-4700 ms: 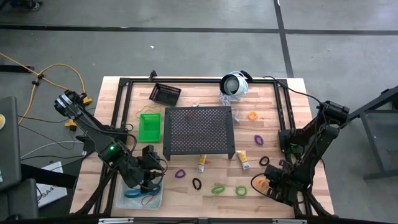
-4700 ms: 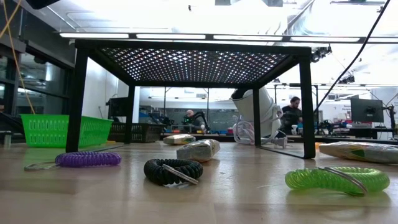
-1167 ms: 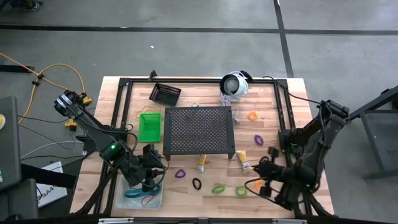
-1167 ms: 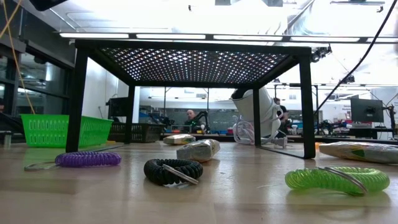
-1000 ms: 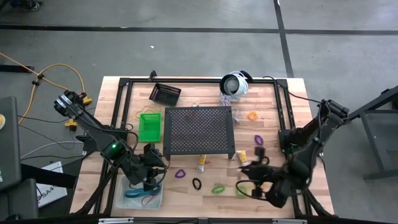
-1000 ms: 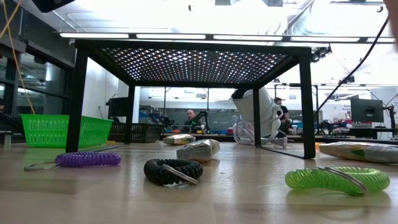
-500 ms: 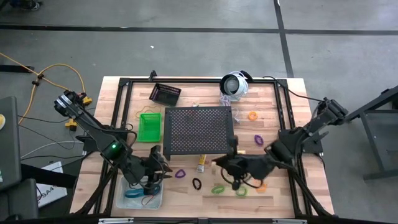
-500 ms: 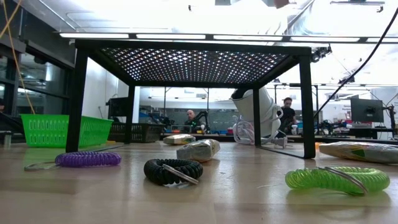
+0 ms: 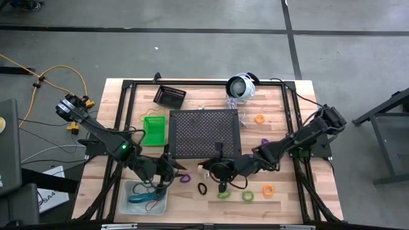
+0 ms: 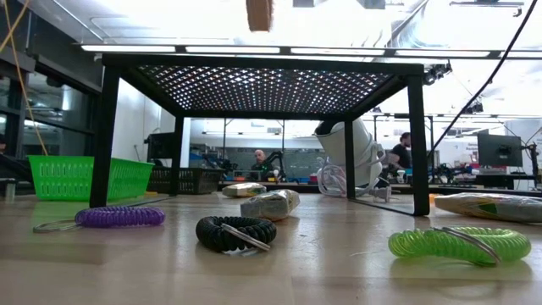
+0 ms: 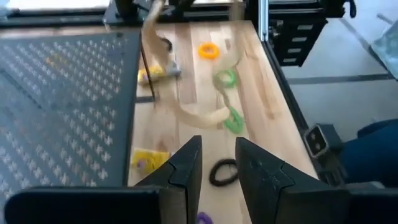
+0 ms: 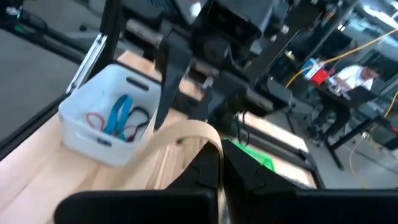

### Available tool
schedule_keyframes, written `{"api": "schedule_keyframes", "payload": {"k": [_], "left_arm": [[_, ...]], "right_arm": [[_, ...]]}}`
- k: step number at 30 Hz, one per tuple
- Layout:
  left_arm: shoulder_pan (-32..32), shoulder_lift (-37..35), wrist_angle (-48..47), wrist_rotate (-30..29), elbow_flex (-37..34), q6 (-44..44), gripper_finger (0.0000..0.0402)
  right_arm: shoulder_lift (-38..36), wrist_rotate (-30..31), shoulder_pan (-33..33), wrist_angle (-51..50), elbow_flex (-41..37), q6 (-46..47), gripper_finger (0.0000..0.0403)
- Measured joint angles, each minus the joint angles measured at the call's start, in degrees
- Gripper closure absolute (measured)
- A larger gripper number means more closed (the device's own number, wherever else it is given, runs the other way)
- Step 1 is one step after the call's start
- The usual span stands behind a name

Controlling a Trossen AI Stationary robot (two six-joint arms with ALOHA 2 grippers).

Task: Pick & Place Office Desk Supplies
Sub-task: Put the brown rubber band into the white bin

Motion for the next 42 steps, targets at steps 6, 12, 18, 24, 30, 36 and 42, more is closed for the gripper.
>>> {"api": "schedule_keyframes", "payload": {"k": [6, 12, 18, 24, 30, 36, 42], "left_arm": [[0.6, 1.4, 5.2, 0.5, 0.0, 6.2, 0.0309], [1.7, 3.4, 13.4, 1.0, 0.0, 13.4, 0.0309], [3.8, 4.8, 17.2, 5.1, 0.0, 14.6, 0.0309], [5.7, 6.2, 20.3, 9.7, 0.0, 14.9, 0.0309], [6.1, 7.3, 22.7, 11.4, 0.0, 16.0, 0.0309], [6.1, 7.4, 23.0, 15.9, 0.0, 16.0, 0.0309], [5.8, 7.4, 22.9, 20.0, 0.0, 16.0, 0.0309]], "right_arm": [[0.0, -0.3, -0.3, 3.0, 0.0, -0.6, 0.0400], [0.0, -2.2, -0.5, 4.2, 0.0, -0.9, 0.0400], [0.0, -3.0, -0.8, 5.1, 0.0, -0.9, 0.0400], [0.0, -3.0, -0.8, 5.0, 0.0, -0.9, 0.0400], [0.0, -2.7, -0.8, 4.8, 0.0, -0.9, 0.0400], [0.0, -2.6, -0.8, 4.5, 0.0, -1.1, 0.0400], [0.0, -2.6, -0.8, 4.4, 0.0, -1.9, 0.0400]]}}
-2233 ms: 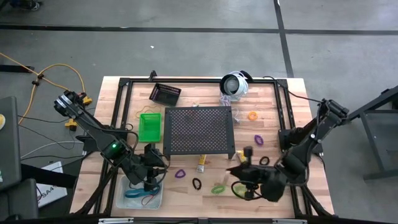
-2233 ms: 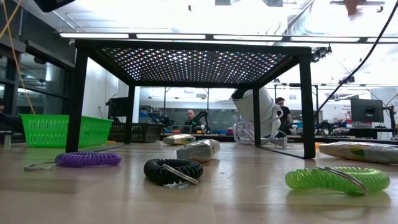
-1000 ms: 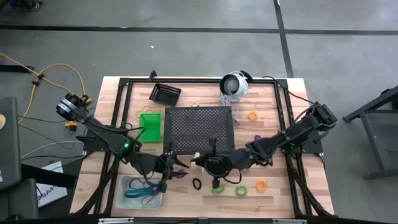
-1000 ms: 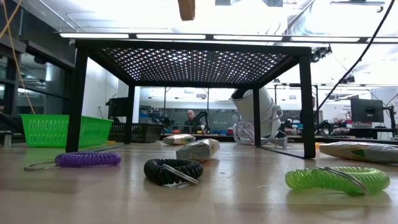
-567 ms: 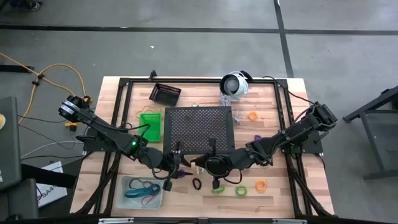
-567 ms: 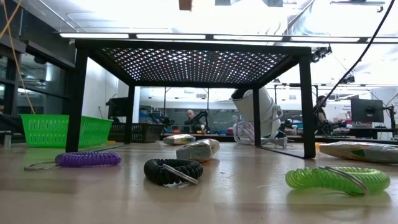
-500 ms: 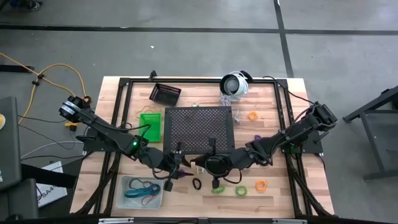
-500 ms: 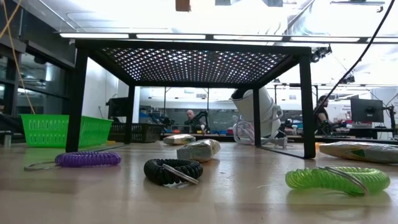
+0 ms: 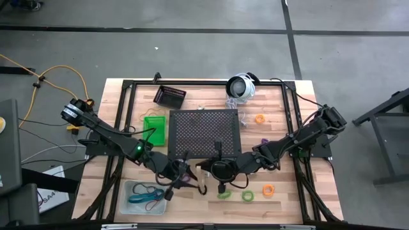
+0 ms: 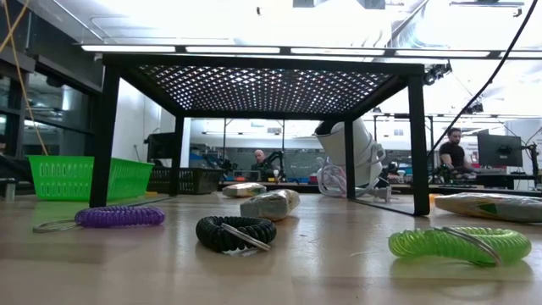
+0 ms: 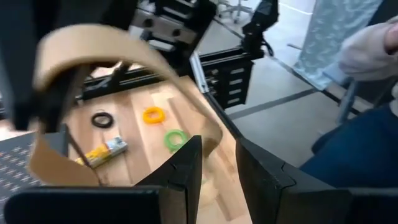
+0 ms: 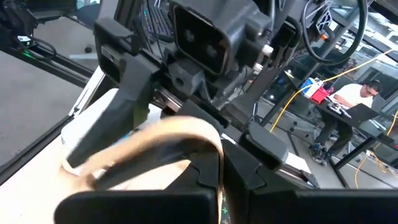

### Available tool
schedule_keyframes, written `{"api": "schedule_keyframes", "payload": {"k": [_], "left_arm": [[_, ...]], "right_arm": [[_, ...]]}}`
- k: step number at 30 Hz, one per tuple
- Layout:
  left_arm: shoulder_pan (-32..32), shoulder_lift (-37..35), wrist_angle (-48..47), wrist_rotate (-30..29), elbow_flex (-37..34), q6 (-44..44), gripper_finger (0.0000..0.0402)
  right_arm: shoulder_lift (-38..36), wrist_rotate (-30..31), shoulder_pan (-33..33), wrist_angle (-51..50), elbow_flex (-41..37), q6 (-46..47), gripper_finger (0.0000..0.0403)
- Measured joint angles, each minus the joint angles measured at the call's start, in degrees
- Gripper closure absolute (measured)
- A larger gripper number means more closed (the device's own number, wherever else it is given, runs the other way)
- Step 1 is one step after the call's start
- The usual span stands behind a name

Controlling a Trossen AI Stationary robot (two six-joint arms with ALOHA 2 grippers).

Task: Pick & Place Office Desk Supplies
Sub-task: Put the brown rubber band into the white bin

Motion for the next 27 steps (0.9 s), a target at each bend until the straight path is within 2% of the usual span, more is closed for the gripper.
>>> {"api": "schedule_keyframes", "payload": {"k": [11, 17, 21, 27], "left_arm": [[0.7, 0.0, 0.5, 1.0, 0.0, -0.3, 0.0309], [1.2, 0.0, 1.3, -3.7, 0.0, -0.3, 0.0309], [1.4, 0.0, 1.3, -3.9, 0.0, -0.3, 0.0309], [1.4, 0.0, 1.2, -3.9, 0.0, -0.4, 0.0309]], "right_arm": [[0.0, 0.0, 0.0, 0.2, 0.0, 0.0, 0.0400], [0.0, 0.1, 0.0, 0.8, 0.0, 0.0, 0.0400], [0.0, 3.0, 0.0, 1.1, 0.0, 0.0, 0.0400], [-0.1, 2.9, 0.0, 1.1, 0.0, 0.0, 0.0400]]}}
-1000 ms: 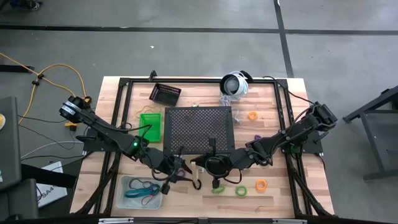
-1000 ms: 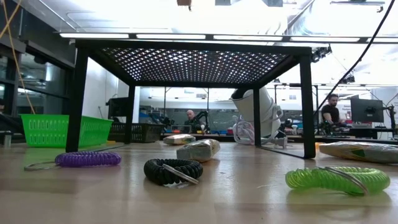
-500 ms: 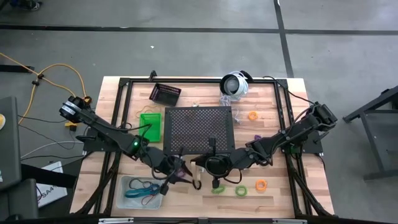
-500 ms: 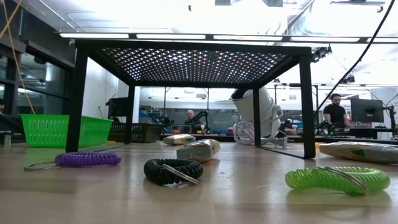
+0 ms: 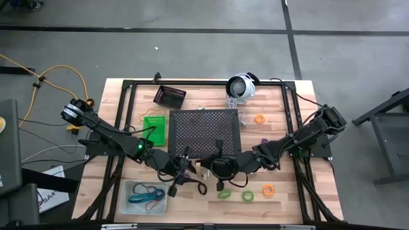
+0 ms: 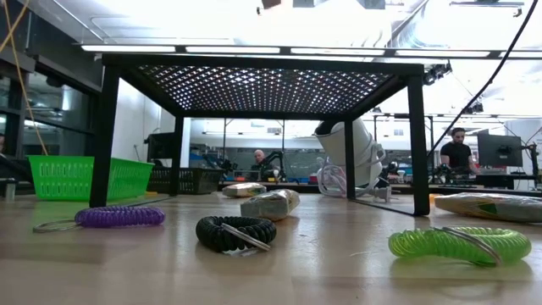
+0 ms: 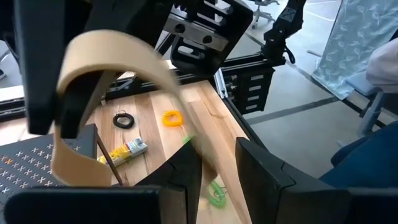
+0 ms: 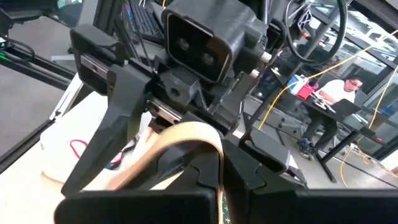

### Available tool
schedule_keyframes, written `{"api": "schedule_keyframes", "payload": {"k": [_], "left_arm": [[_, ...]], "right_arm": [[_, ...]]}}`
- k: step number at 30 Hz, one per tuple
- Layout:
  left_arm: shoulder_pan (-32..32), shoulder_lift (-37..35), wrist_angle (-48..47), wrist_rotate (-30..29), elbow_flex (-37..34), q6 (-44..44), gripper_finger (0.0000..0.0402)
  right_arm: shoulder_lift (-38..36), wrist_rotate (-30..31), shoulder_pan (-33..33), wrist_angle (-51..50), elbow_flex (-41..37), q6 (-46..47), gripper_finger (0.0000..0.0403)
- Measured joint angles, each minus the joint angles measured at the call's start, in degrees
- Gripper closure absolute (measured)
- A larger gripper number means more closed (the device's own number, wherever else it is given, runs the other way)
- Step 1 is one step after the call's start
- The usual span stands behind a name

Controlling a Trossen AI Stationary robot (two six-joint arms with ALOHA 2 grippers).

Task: Pick & Place Office Desk Supplies
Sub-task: Put the brown rubber band into the white bin

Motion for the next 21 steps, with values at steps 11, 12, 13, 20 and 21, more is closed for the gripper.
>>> {"api": "schedule_keyframes", "payload": {"k": [11, 12, 13, 20, 21], "left_arm": [[0.0, 0.0, 0.0, -0.1, 0.0, -0.1, 0.0320], [0.0, 0.0, 0.0, -0.1, 0.0, -0.2, 0.0326], [0.0, 0.0, 0.0, -0.1, 0.0, -0.2, 0.0333], [0.0, 0.0, -0.1, -0.1, 0.0, -0.2, 0.0394], [0.0, 0.0, -0.1, -0.1, 0.0, -0.2, 0.0397]], "right_arm": [[0.0, -0.1, 0.0, 0.0, 0.0, 0.0, 0.0400], [0.0, -0.1, 0.0, 0.0, 0.0, 0.0, 0.0400], [0.0, -0.1, 0.0, 0.0, 0.0, 0.0, 0.0400], [0.0, -0.1, 0.0, -1.0, 0.0, 0.1, 0.0400], [0.0, -0.1, 0.0, -1.0, 0.0, 0.1, 0.0400]]}}
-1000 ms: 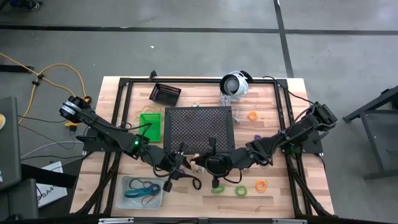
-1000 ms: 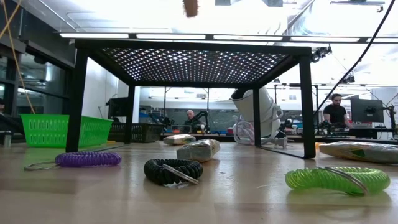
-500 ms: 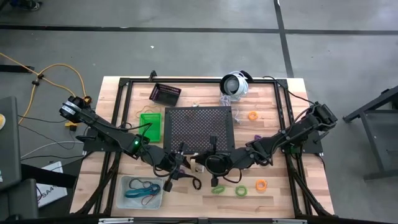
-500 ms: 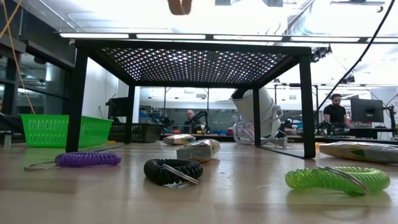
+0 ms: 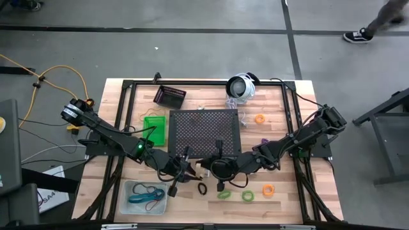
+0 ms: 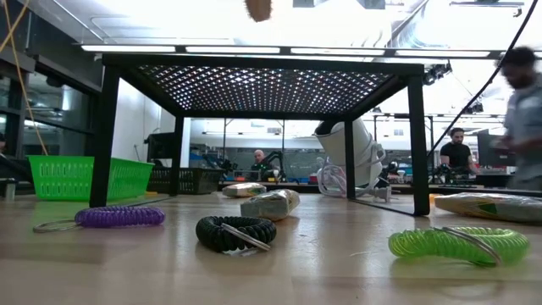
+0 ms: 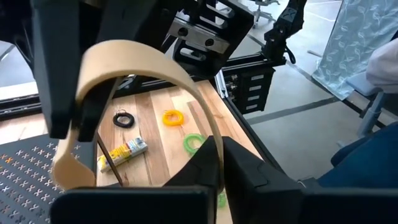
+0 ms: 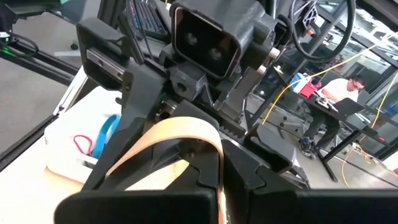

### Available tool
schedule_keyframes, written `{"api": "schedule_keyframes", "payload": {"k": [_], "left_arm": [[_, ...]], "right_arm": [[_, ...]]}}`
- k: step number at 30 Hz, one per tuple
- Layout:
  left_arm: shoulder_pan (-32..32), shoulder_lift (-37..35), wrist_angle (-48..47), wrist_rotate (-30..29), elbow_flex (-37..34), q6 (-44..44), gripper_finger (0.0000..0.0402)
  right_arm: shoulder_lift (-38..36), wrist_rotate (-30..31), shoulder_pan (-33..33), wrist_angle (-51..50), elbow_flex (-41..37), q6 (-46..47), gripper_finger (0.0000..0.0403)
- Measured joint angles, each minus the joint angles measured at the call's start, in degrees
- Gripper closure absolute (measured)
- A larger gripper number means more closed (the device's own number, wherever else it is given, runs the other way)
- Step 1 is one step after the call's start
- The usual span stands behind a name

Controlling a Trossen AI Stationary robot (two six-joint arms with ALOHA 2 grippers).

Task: Pick & Place Office Desk Supplies
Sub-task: Put the brown rubber band into the white bin

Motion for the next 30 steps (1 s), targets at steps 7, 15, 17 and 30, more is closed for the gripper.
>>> {"api": "schedule_keyframes", "payload": {"k": [7, 15, 17, 30], "left_arm": [[0.0, 0.0, 0.0, 0.0, 0.0, 0.0, 0.0400], [0.0, 0.0, 0.0, 0.0, 0.0, 0.0, 0.0400], [0.0, 0.0, 0.0, 0.0, 0.0, 0.0, 0.0400], [-2.3, 0.0, -3.0, 0.0, 0.0, -1.3, 0.0401]], "right_arm": [[0.0, 0.0, 0.0, 0.0, 0.0, 0.1, 0.0400], [0.0, 0.0, 0.0, -0.2, 0.0, 0.1, 0.0391], [0.0, -0.4, 0.1, -0.9, 0.0, 0.1, 0.0381], [0.0, -0.2, 2.7, -7.2, 0.0, 6.8, 0.0281]]}}
